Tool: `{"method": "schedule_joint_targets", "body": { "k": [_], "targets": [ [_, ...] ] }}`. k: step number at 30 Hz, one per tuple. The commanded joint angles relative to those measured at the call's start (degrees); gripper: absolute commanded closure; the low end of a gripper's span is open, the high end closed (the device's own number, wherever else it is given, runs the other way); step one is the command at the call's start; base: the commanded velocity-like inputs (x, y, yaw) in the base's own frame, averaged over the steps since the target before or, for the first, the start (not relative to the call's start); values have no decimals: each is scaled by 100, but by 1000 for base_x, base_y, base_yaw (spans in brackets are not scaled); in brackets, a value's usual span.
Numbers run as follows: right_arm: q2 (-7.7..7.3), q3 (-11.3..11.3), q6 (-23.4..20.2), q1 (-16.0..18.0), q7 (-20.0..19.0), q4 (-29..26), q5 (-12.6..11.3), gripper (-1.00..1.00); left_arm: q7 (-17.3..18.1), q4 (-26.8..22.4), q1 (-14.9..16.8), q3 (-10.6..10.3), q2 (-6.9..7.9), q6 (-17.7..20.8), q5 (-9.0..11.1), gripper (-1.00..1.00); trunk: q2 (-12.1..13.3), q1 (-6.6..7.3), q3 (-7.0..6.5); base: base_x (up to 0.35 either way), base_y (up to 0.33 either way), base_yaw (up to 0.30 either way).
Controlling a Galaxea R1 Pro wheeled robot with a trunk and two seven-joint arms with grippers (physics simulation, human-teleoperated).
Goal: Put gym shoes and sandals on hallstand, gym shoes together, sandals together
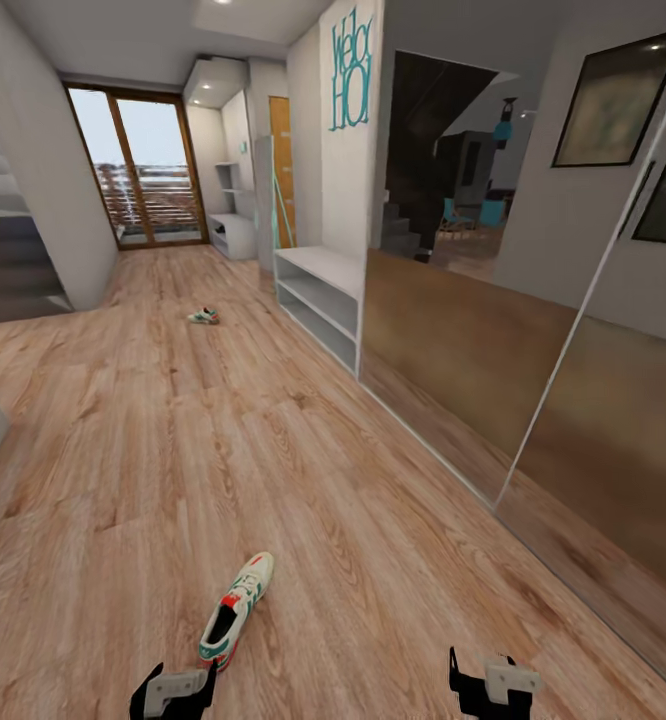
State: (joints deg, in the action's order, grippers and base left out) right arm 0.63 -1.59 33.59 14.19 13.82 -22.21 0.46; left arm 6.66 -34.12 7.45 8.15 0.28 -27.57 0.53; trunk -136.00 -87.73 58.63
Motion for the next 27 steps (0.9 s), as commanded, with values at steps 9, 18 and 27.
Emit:
{"method": "schedule_joint_targets", "body": {
  "k": [9, 18, 27],
  "targets": [
    [-1, -18, 16, 5, 33, 6, 7, -100, 55, 2, 2, 15, -2, -158, 8, -100, -2, 1, 5, 0, 100, -264],
    [-1, -20, 16, 5, 33, 6, 6, -100, 55, 2, 2, 13, -4, -155, 12, -100, -2, 1, 5, 0, 278, -266],
    [-1, -24, 16, 5, 33, 6, 6, -100, 55, -2, 2, 11, -2, -148, 17, -100, -2, 1, 5, 0, 310, -264]
  ]
}}
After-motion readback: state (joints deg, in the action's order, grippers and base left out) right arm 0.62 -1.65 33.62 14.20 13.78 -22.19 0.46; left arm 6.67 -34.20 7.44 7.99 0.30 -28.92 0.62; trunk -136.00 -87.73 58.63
